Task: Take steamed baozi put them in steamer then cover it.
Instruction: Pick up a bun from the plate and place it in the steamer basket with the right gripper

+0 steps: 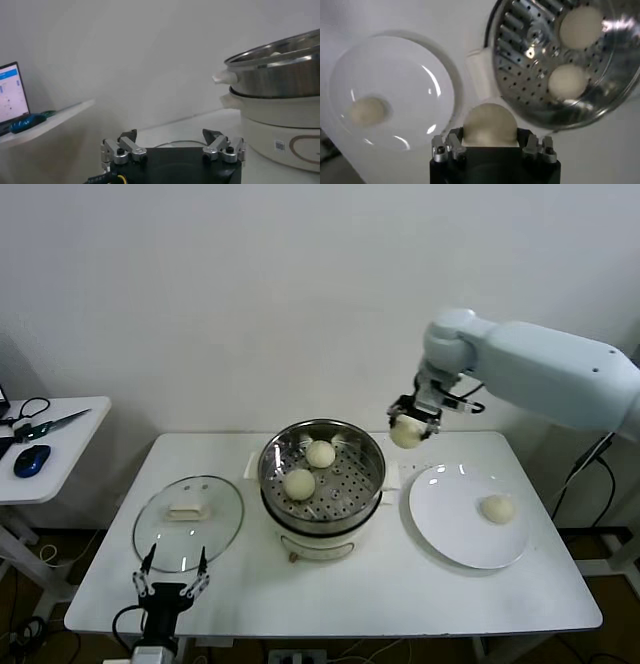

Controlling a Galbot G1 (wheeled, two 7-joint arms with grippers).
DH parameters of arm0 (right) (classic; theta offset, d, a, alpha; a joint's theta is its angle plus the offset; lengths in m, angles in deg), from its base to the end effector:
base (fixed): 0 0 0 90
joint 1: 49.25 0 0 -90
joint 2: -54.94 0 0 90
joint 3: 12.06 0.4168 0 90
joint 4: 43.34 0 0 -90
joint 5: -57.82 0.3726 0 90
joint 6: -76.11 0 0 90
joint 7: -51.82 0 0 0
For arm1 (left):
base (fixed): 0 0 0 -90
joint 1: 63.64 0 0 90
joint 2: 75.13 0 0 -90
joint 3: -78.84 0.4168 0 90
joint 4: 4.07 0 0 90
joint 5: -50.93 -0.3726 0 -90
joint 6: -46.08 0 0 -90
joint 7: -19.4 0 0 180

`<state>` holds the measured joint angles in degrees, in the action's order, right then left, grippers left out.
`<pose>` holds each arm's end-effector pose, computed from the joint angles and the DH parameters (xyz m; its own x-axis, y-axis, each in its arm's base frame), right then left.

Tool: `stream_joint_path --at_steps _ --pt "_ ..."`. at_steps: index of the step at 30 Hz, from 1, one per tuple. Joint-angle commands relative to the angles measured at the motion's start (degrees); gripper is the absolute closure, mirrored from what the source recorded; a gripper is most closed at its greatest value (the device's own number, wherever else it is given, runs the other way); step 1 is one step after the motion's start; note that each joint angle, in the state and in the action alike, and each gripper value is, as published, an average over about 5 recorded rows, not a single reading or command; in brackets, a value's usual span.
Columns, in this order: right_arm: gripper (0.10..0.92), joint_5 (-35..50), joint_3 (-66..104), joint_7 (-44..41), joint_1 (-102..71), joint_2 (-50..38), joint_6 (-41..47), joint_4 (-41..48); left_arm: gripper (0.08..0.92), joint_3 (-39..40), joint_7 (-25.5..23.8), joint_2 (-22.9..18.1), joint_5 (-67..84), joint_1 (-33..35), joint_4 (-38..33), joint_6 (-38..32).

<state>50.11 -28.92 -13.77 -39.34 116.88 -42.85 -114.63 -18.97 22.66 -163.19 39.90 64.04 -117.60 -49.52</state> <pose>0.6403 0.0458 0.0080 -0.2473 -0.0514 0.9676 -0.2564 -0.9595 -0.1165 0.1051 0.0555 -0.4177 -0.9822 -0.1380 0.1277 -0.0944 0.9492 0.3001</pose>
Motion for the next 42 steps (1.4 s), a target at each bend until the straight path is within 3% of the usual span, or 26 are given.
stream_joint_path --at_steps 1,25,32,42 --pt "0.33 -2.9 -0.6 0.0 -1.0 14.2 -4.3 -2.2 0.177 -0.3 0.1 -0.5 0.3 0.3 0.0 -0.2" --pt "0.319 -3.0 -4.6 0.0 -8.7 14.3 -3.4 -4.5 0.177 -1.1 -0.1 -0.2 1.4 -0.1 1.0 -0.1" --pt "0.216 -3.6 -3.6 -0.3 -8.5 13.9 -3.6 -3.0 0.177 -1.1 -0.1 -0.2 1.4 0.0 0.9 -0.1" --pt "0.202 1.1 -0.3 0.1 -4.2 9.7 -1.8 -1.6 0.177 -0.9 -0.1 -0.1 1.1 0.3 0.3 -0.1"
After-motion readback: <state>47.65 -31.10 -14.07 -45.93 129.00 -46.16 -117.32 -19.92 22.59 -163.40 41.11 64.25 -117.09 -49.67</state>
